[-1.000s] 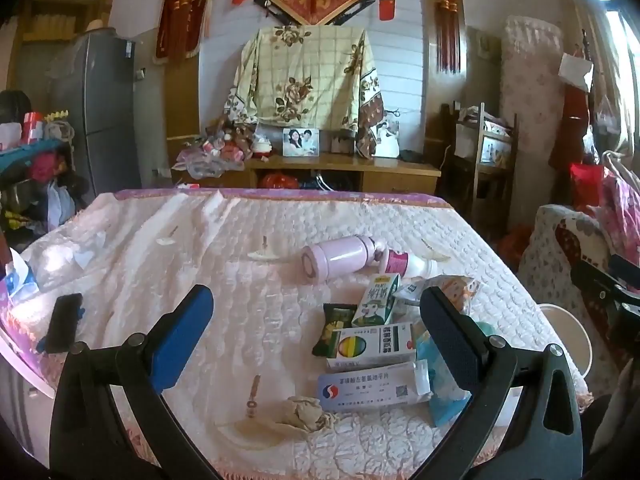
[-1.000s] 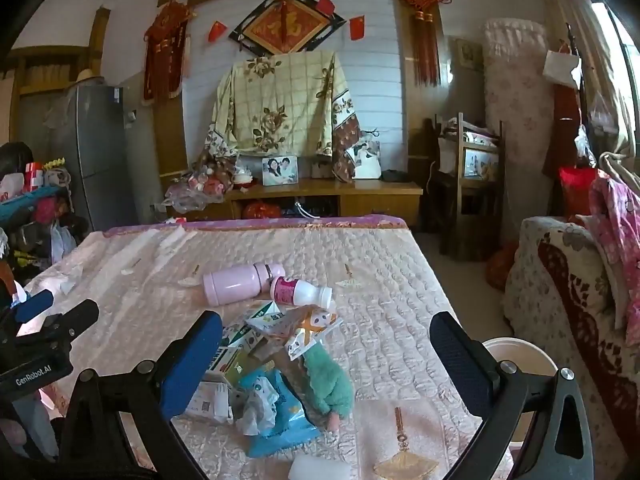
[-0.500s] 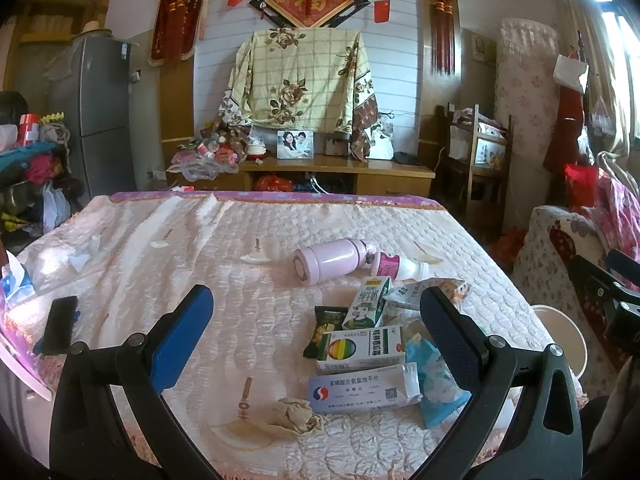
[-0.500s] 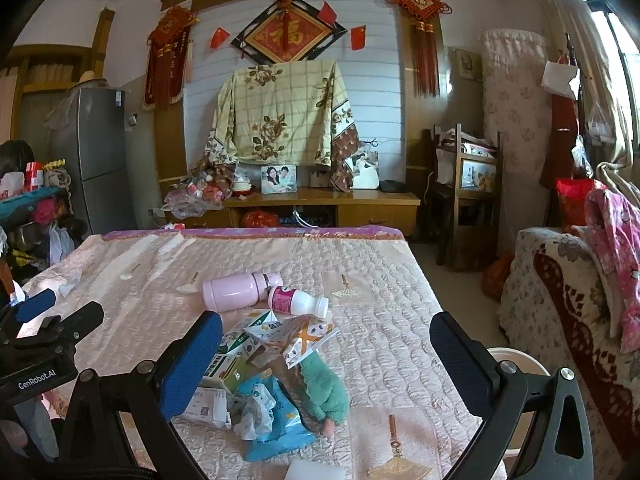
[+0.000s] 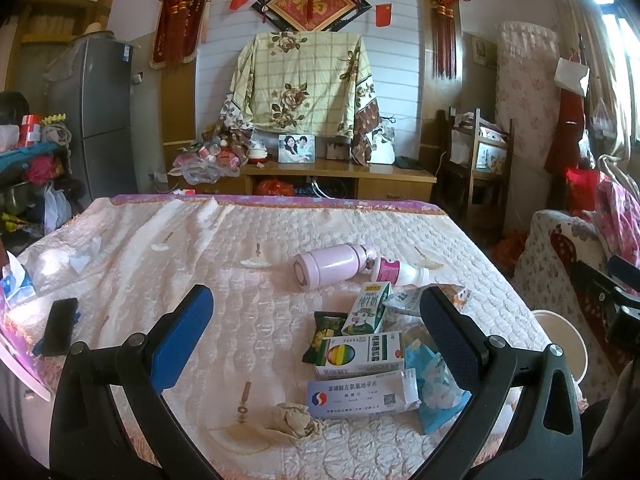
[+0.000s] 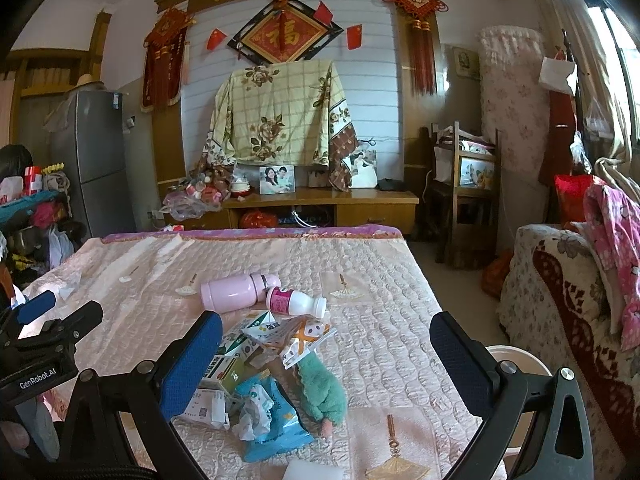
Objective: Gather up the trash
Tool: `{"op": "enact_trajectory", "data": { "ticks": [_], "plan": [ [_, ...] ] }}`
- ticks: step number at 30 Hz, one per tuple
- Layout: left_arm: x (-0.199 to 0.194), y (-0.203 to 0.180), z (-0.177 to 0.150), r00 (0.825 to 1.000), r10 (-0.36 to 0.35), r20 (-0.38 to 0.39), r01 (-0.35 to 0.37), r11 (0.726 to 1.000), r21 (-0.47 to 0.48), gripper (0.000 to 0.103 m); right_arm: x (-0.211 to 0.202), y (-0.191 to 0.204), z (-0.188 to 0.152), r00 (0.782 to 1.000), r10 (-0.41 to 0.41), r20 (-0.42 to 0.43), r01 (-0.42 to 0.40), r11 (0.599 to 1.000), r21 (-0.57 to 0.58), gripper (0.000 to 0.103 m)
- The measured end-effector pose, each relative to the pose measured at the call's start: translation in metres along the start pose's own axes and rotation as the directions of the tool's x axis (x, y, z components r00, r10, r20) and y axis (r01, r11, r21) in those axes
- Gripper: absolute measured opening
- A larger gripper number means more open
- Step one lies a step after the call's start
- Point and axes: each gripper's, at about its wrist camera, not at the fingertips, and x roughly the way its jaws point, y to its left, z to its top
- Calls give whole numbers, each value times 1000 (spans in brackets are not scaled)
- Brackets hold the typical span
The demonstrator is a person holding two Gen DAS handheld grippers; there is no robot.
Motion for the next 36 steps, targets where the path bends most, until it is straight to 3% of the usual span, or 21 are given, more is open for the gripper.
{"op": "enact_trajectory", "data": {
  "ticks": [4,12,22,36],
  "plan": [
    [1,-3,2,1000,19,1,-19,999,41,103,0,-1,0,1000,0,0,0,1000,-1,103],
    [1,-1,2,1000,0,2,0,1000,-4,103,0,-1,1,1000,1,-2,-1,1000,-1,103],
    [2,-8,4,1000,16,-5,-15,999,30,103,0,-1,0,1000,-1,-2,1,1000,0,103],
    [2,-4,3,1000,-31,-3,31,997,-66,103,2,-6,-9,1000,-5,-19,5,1000,3,103]
  ]
}}
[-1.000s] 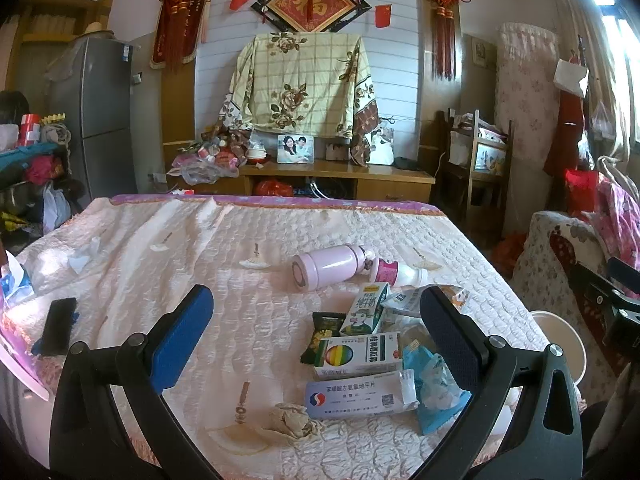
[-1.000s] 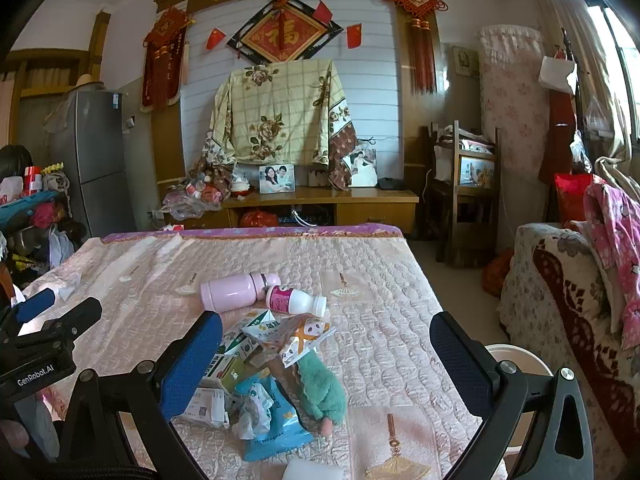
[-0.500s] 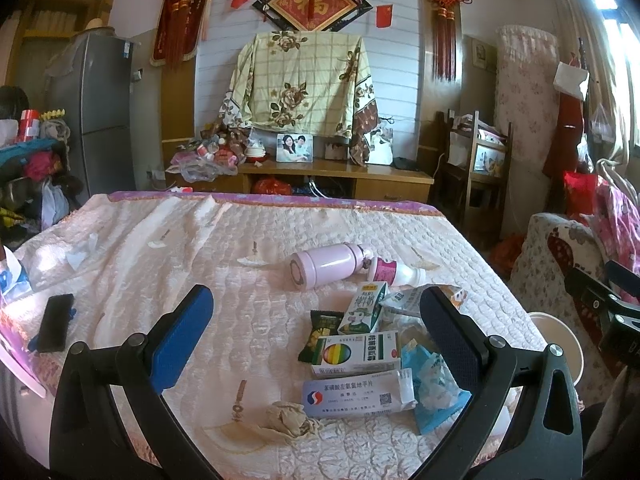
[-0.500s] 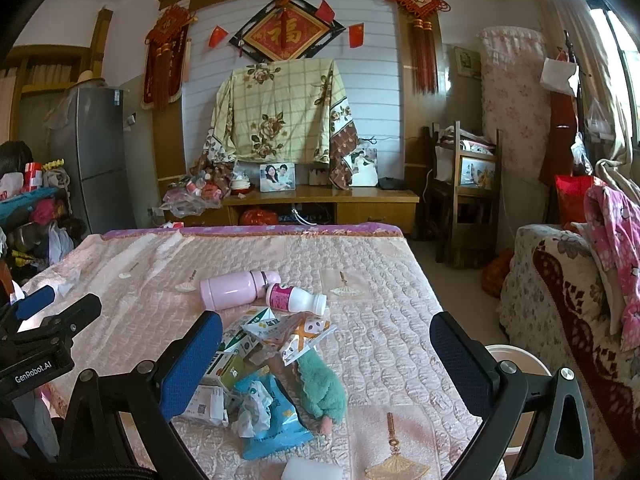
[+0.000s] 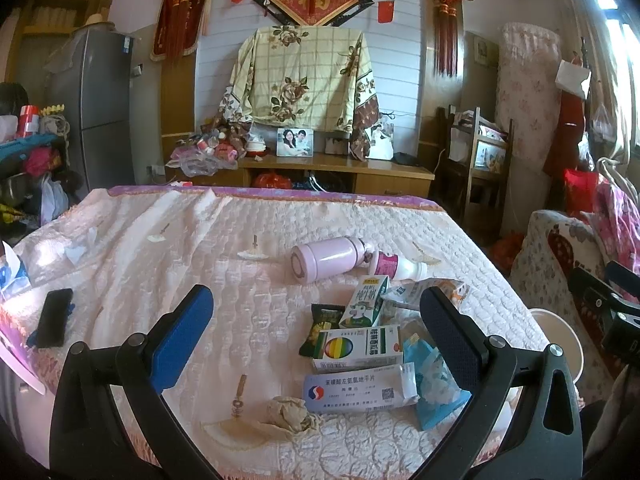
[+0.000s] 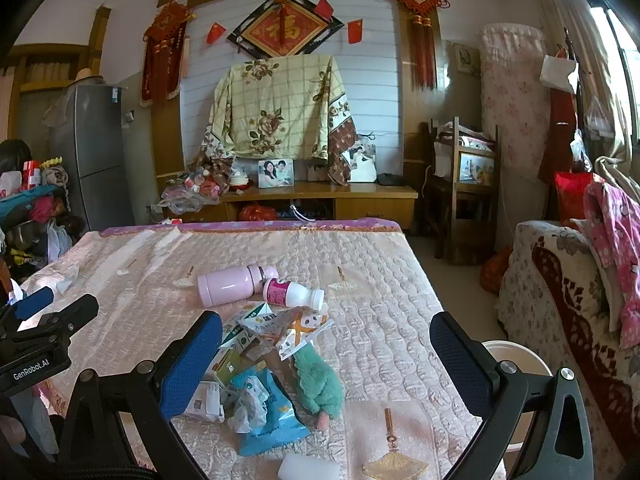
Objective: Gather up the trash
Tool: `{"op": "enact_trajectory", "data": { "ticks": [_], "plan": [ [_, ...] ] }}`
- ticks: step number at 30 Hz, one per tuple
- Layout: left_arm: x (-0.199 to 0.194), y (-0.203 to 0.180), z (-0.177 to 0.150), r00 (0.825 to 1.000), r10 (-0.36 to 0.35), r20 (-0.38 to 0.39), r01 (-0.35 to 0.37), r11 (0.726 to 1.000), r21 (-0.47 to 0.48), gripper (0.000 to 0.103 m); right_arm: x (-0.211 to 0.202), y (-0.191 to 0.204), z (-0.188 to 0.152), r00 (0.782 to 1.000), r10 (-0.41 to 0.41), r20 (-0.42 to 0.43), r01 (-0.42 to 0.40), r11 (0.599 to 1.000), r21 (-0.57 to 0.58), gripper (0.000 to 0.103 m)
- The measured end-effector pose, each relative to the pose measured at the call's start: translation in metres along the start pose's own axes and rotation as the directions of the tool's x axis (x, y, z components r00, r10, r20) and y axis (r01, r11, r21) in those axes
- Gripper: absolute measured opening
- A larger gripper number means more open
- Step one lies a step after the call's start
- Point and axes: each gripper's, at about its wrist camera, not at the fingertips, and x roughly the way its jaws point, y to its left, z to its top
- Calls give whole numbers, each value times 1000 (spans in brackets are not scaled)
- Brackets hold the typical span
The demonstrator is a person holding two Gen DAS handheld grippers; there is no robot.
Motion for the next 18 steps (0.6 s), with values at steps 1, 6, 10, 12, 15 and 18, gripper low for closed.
{"op": "enact_trajectory", "data": {
  "ticks": [1,6,10,12,15,18],
  "plan": [
    [0,1,-1,1000,0,2,0,1000,-1,103,0,0,0,1000,0,0,0,1000,0,103],
    [1,0,-1,1000,6,2,-6,1000,9,103,1,0,-1,1000,0,-3,0,1000,-2,103],
    [2,3,-5,1000,-12,3,12,999,-31,103,4,0,-2,1000,-3,-12,2,1000,-3,103],
    [2,9,-9,1000,-26,2,26,998,-61,103,5,-1,-3,1000,-3,-17,3,1000,-4,103],
    [1,11,-10,1000,-21,-3,20,998,-61,103,5,-1,-4,1000,-4,-20,4,1000,-4,103],
    [1,16,-10,1000,-22,-7,21,997,-71,103,6,0,-4,1000,-4,-22,4,1000,-4,103]
  ]
}}
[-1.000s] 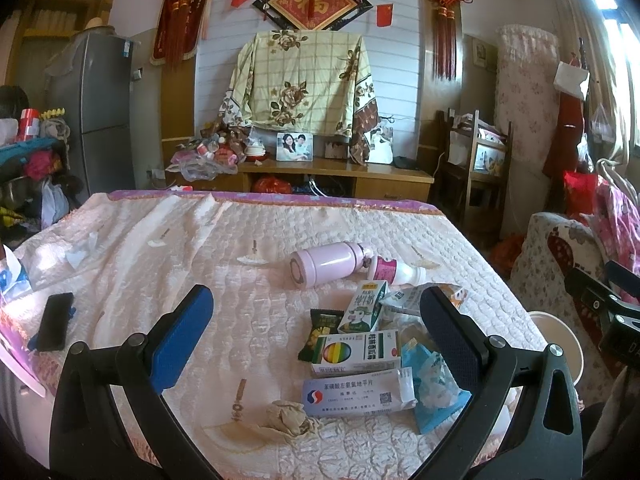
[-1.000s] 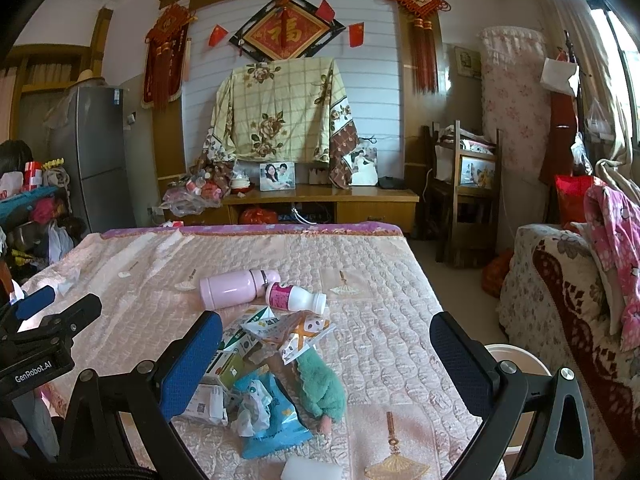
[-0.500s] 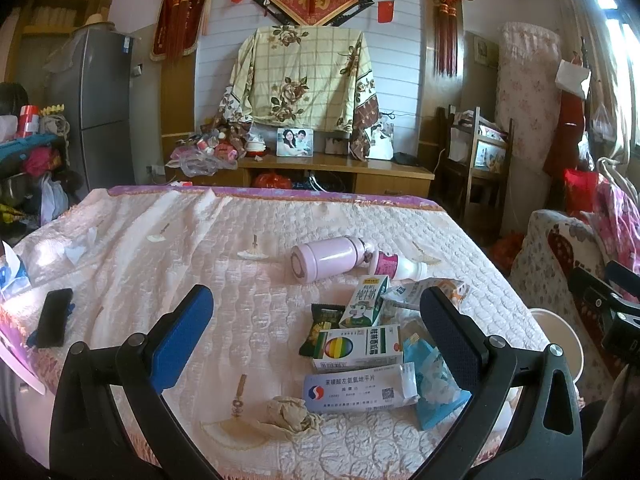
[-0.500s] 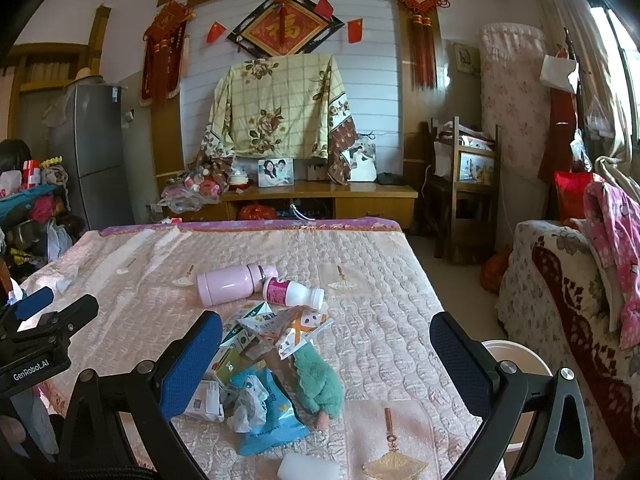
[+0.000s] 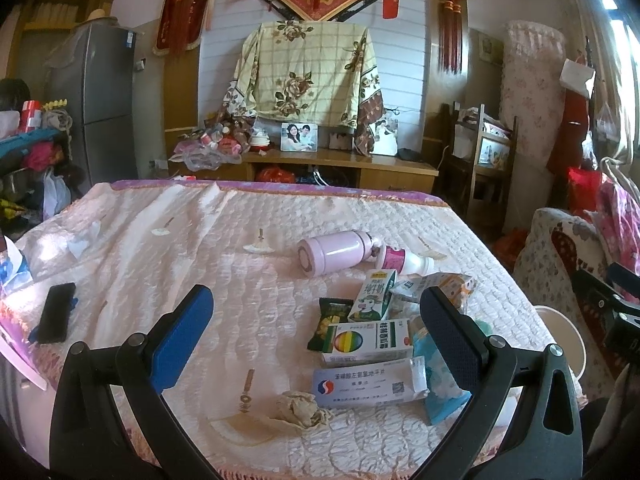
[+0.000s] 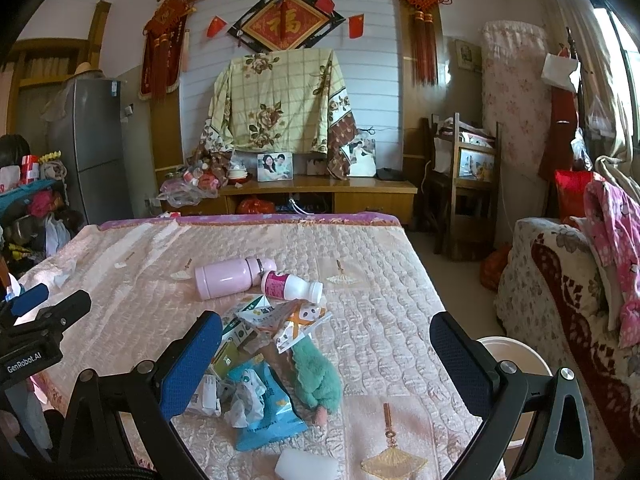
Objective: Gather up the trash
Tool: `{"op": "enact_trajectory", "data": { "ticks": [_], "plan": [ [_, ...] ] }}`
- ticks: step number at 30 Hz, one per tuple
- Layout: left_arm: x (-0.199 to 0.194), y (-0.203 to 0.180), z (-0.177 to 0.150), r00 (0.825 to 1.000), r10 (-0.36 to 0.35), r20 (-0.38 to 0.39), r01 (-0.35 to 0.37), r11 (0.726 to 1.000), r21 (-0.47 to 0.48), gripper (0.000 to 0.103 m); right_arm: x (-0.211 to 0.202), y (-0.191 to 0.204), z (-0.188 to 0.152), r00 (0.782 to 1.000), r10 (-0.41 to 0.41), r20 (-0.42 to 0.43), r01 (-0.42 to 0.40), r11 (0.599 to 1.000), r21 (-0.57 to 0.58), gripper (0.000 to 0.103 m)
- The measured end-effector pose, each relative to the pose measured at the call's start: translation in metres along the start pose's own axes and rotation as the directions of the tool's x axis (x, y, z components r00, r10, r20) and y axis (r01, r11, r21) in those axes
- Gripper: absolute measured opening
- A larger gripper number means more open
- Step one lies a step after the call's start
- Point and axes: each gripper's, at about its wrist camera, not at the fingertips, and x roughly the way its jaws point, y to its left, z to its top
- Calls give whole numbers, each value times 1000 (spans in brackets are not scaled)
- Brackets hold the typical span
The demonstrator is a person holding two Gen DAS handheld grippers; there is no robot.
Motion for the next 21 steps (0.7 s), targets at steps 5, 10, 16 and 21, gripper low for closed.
{"op": "enact_trajectory", "data": {
  "ticks": [5,10,16,21],
  "plan": [
    [1,4,0,1000,2,2,-2,1000,12,103,2,1,0,1000,-1,-12,1,1000,-6,103],
    [1,6,-2,1000,9,2,-9,1000,24,103,4,2,0,1000,-5,-20,5,1000,-7,103],
    [1,13,-8,1000,20,9,-21,999,45,103,6,1,2,1000,-10,-24,9,1000,-9,103],
    [2,20,-10,1000,22,4,-23,998,60,103,7,-1,1,1000,-10,-29,10,1000,-11,103]
  ]
}}
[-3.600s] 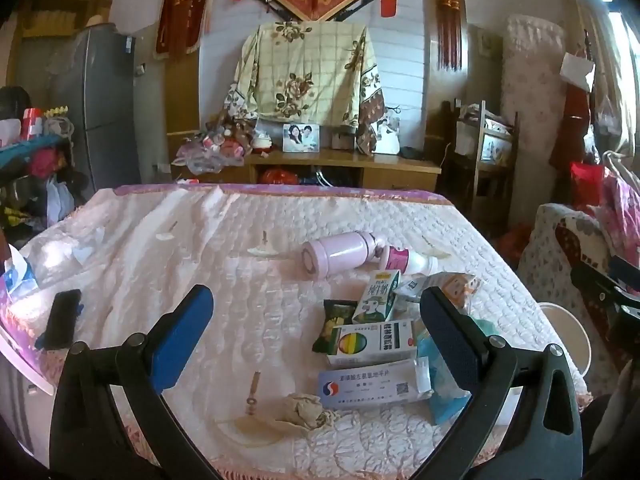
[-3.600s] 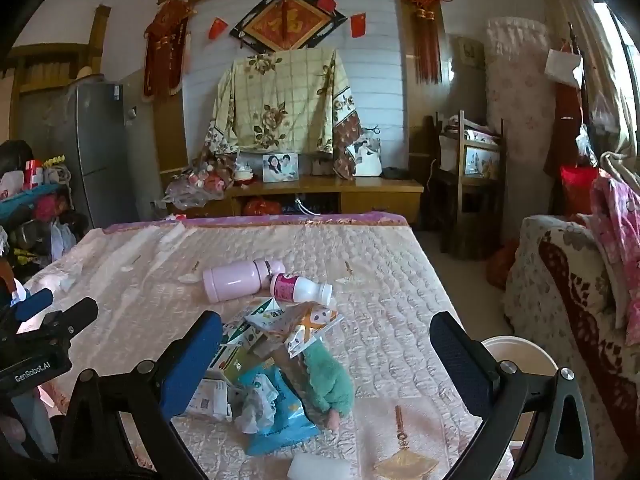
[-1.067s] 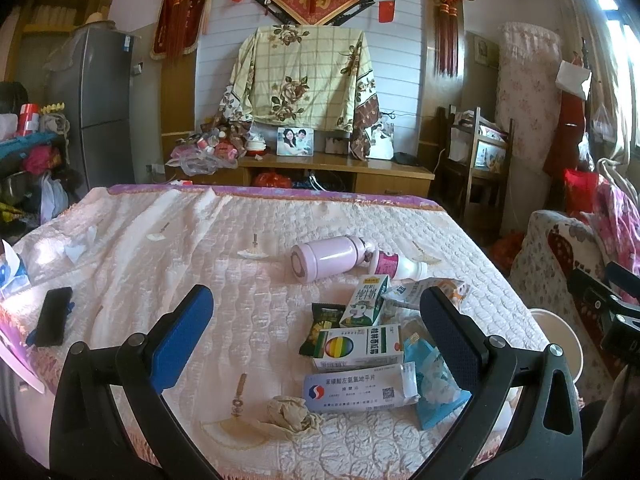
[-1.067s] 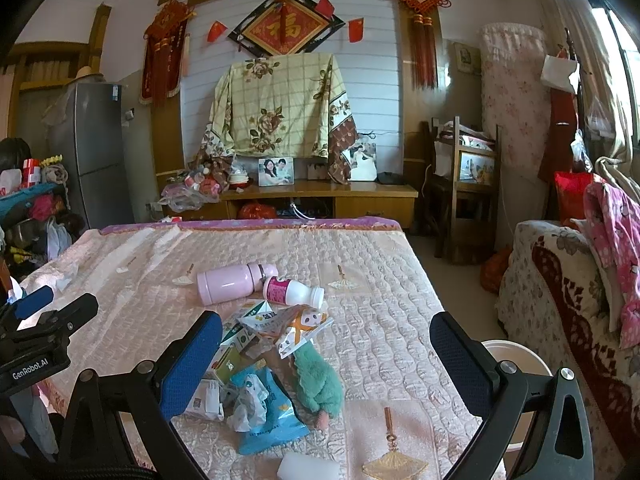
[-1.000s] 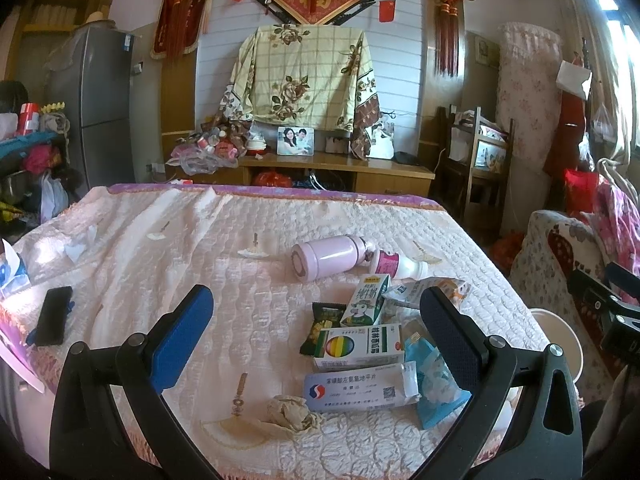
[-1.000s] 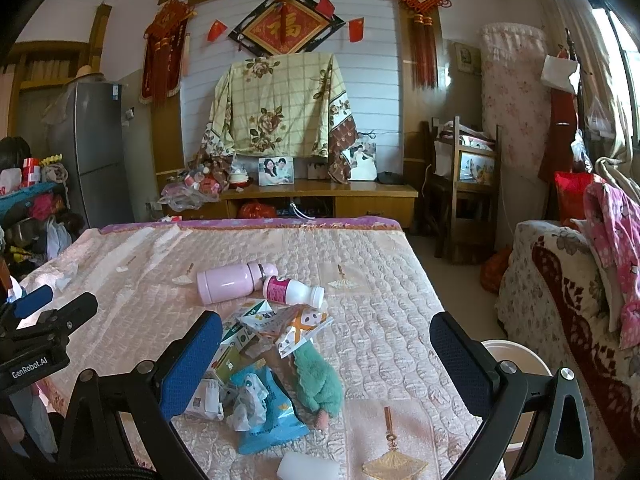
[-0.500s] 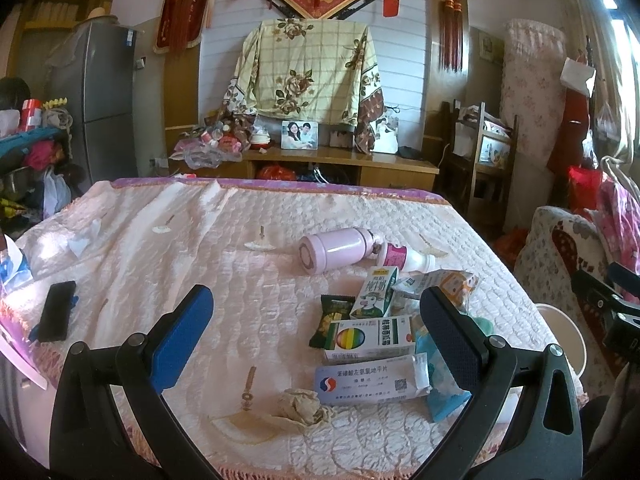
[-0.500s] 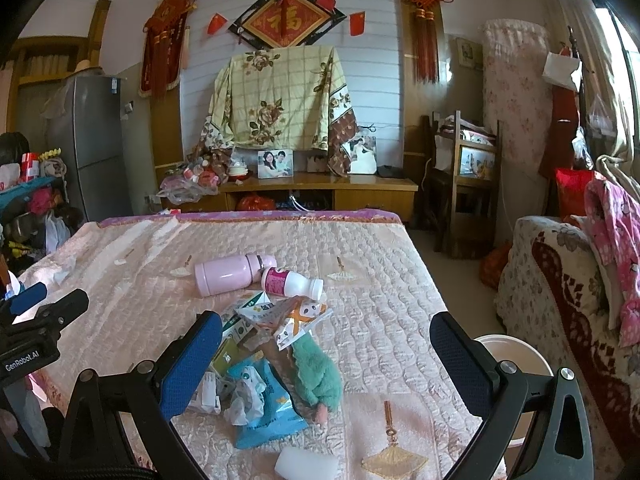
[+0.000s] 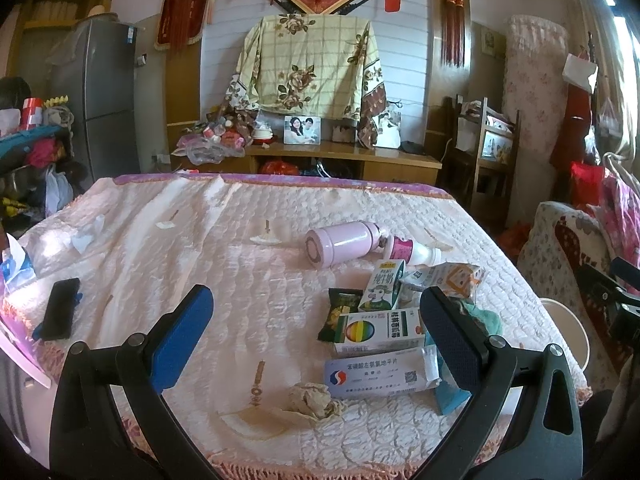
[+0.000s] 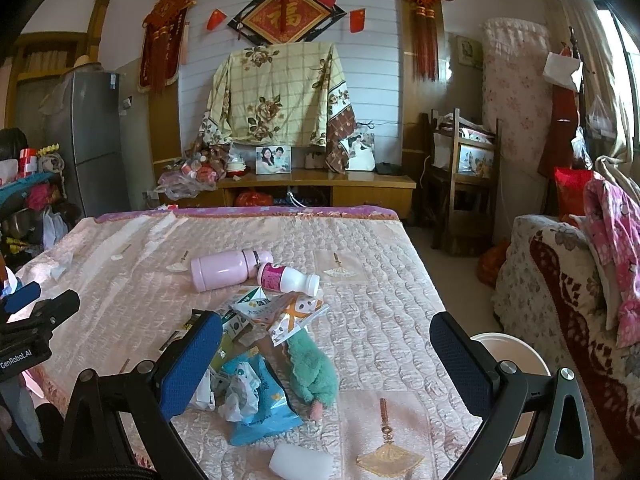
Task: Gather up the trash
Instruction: 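Grasp the crumpled beige tissue with the left gripper while the right grasps the white foam block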
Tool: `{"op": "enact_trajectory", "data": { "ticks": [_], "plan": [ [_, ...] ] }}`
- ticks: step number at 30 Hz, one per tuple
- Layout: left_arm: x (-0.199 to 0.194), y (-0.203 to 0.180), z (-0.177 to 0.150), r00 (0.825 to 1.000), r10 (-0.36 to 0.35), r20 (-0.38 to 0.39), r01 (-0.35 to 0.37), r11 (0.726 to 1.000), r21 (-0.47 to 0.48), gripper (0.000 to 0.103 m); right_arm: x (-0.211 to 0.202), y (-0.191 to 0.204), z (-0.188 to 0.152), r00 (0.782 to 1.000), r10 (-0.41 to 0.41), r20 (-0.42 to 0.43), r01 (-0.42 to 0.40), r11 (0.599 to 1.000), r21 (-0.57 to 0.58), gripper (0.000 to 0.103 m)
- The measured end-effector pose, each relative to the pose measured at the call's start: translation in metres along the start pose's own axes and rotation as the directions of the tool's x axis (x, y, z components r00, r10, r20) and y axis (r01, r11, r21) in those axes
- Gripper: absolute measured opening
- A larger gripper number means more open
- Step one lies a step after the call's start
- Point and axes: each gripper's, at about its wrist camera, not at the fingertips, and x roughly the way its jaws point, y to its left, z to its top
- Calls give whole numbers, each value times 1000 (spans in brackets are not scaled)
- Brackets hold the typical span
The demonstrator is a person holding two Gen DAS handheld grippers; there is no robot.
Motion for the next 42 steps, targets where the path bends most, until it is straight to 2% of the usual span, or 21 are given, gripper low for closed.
{"op": "enact_trajectory", "data": {
  "ticks": [10,15,19,24,27,30,36,39,42],
  "plan": [
    [2,16,0,994,-22,-108,23,1000,8,103,8,-5,-6,999,10,-54,-11,1000,-17,103],
    [16,23,-18,974,-64,-219,64,998,-6,103,17,-12,-20,991,47,-129,-50,999,-18,103],
    [32,29,-40,951,-67,-302,66,998,-14,103,27,-22,-38,964,129,-231,-127,992,24,103],
    [50,35,-62,919,-90,-384,76,996,-52,103,44,-23,-73,913,202,-354,-197,979,51,103],
    [58,33,-69,913,-84,-399,76,996,-35,103,56,-16,-92,881,229,-414,-233,972,41,103],
    [64,26,-75,909,-72,-411,80,997,3,103,66,-8,-104,861,232,-452,-249,968,23,103],
    [79,18,-79,901,-66,-429,89,995,33,103,79,0,-118,846,210,-489,-249,968,-14,103],
    [87,14,-81,896,-62,-440,96,994,55,95,82,5,-121,850,187,-492,-244,968,-54,103],
    [97,11,-86,878,-69,-474,113,992,65,75,83,8,-125,851,182,-492,-249,966,-74,91]
  ]
}}
